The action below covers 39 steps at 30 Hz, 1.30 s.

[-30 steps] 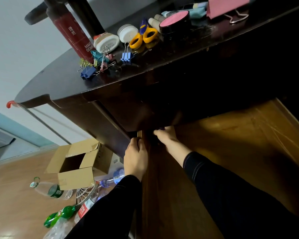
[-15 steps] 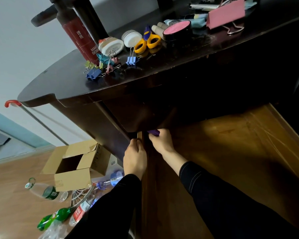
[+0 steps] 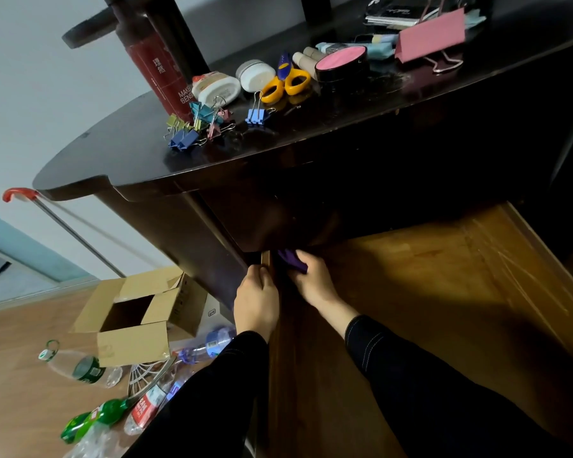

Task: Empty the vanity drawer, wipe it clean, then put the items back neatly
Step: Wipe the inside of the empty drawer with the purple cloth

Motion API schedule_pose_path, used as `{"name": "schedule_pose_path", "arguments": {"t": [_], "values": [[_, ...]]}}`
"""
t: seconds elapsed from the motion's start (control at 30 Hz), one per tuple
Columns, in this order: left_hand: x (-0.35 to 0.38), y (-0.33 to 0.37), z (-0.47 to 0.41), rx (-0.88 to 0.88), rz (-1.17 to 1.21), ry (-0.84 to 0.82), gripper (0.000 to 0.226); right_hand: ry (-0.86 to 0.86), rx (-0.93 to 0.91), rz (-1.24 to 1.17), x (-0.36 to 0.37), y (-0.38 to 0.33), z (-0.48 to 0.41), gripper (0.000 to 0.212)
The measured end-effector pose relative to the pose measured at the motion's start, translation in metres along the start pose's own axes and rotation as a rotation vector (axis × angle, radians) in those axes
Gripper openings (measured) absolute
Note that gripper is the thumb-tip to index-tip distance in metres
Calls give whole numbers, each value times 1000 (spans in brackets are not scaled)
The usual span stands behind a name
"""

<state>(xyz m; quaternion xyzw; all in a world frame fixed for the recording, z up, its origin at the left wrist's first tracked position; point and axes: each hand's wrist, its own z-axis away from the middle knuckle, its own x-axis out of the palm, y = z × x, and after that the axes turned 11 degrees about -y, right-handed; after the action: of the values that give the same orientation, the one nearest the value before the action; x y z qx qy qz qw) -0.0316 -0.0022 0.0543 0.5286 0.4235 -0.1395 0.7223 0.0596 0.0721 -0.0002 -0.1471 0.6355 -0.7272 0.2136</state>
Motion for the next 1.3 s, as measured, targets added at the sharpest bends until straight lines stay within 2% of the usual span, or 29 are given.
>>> {"name": "schedule_pose_path", "arguments": {"t": [0.1, 0.27, 0.37, 0.47, 0.53, 0.63, 0.73, 0.83, 0.87, 1.0, 1.1, 1.23, 1.3], "values": [[0, -1, 0, 4, 6, 0, 20, -67, 134, 118, -10, 8, 2, 49], [2, -3, -3, 6, 6, 15, 18, 121, -40, -8, 2, -11, -2, 16], [2, -5, -4, 6, 10, 6, 21, 60, -88, 17, 8, -4, 6, 31], [2, -5, -3, 11, 9, 3, 19, -9, 10, 56, 0, 11, 11, 45], [2, -5, -3, 15, 8, 4, 19, -4, 26, -17, -3, 7, 8, 38], [2, -5, -4, 12, 25, 3, 21, 78, -95, -63, 4, -7, 6, 28], [2, -6, -4, 5, 10, 0, 23, 27, -118, -10, 10, 3, 12, 39], [1, -6, -3, 12, 8, 4, 21, -24, 25, 67, 1, 19, 16, 48], [2, -6, -3, 11, 9, 3, 20, -21, 44, 69, -2, 20, 14, 48], [1, -6, -3, -2, 16, -3, 23, 55, -118, -44, 6, -5, 11, 36], [2, -5, -4, -10, 13, -4, 23, 32, -141, -55, 11, 0, 16, 42], [1, -6, -3, -3, 13, -10, 23, -20, -19, 146, -2, 19, 19, 45], [2, -7, -3, 0, 26, -10, 23, 0, -18, 49, -2, 12, 16, 41]]}}
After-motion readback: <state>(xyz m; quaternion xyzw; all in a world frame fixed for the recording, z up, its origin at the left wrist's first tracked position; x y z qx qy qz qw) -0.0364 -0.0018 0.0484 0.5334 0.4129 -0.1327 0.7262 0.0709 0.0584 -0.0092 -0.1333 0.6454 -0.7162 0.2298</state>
